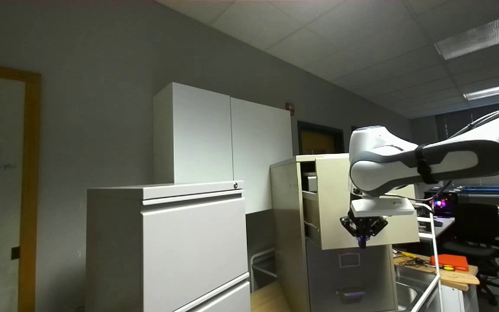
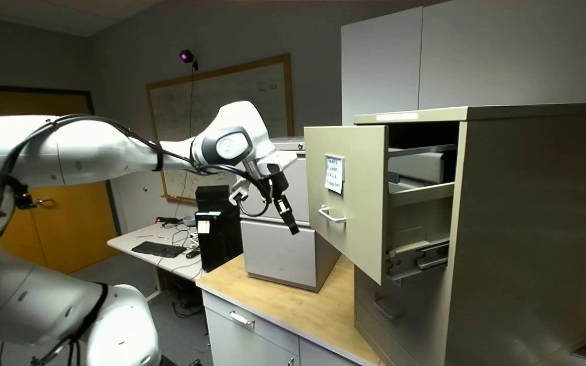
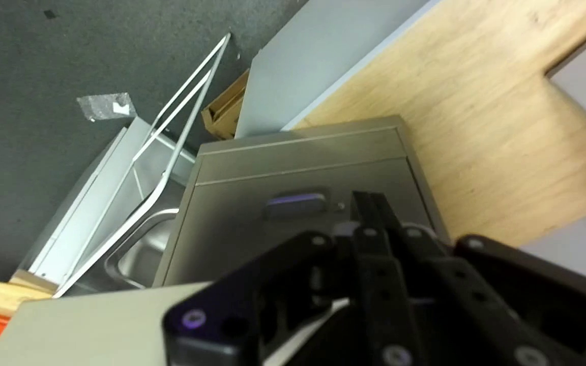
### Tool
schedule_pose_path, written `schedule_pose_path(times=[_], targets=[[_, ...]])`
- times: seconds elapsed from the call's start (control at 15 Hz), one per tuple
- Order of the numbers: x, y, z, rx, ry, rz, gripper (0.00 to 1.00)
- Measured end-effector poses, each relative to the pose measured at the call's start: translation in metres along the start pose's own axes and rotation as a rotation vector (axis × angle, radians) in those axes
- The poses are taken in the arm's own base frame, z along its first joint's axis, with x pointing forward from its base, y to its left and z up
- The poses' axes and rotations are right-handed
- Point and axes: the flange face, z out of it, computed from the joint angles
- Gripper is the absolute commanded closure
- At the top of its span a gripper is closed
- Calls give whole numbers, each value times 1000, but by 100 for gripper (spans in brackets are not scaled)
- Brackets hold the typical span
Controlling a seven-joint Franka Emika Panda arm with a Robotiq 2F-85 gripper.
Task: Close the top drawer of the file cabinet on the right
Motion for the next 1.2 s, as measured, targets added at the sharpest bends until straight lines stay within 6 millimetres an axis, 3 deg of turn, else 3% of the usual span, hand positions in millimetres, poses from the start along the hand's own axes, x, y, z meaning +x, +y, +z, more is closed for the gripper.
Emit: schedule_pose_path(times=[0.4,0.8,1.2], targets=[[34,48,-6,-27,206,229,100],[32,82,-5,-52,287,433,100],[22,125,-28,-68,381,574,100]])
